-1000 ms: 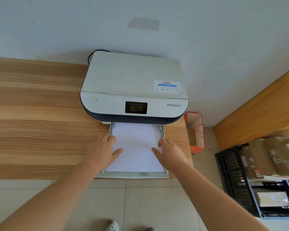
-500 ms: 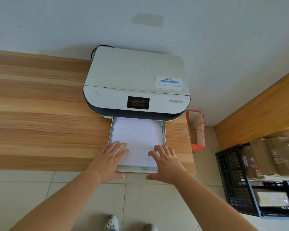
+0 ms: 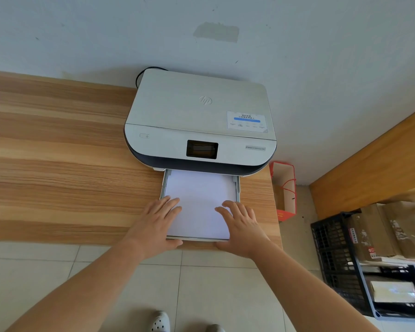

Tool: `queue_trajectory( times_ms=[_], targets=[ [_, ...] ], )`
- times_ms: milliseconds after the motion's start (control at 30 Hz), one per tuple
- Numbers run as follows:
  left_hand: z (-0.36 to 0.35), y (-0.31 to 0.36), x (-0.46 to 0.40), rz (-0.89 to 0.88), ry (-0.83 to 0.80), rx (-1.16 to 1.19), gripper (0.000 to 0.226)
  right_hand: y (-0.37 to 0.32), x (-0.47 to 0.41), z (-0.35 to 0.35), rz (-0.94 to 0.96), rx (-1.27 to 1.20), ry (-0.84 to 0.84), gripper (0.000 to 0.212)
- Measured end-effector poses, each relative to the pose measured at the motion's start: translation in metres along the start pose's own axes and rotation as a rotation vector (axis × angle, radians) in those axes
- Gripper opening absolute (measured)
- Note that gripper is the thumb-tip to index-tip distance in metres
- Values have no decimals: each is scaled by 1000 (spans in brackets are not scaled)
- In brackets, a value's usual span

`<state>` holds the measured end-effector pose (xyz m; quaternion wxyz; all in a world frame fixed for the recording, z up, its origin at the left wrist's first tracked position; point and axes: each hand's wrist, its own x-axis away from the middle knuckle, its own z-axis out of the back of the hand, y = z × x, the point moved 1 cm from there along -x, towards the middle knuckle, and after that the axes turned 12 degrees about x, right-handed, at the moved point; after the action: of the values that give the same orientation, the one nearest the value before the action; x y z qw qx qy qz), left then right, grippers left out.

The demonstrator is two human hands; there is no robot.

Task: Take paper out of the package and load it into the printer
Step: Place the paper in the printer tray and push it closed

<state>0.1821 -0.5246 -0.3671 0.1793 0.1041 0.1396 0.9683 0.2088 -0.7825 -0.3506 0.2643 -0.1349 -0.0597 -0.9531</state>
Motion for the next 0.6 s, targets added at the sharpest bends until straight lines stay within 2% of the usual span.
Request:
queue_trajectory(
  times_ms=[167, 433, 600],
  targets=[
    [2, 0, -5, 11, 20, -57, 86, -1, -3, 0, -34, -33, -16, 86],
    [11, -3, -22, 64, 122, -85, 95, 6, -21, 7, -112, -4, 27, 97],
    [19, -5, -37, 114, 100, -82, 98, 12, -35, 13, -117, 92, 79, 101]
  ],
)
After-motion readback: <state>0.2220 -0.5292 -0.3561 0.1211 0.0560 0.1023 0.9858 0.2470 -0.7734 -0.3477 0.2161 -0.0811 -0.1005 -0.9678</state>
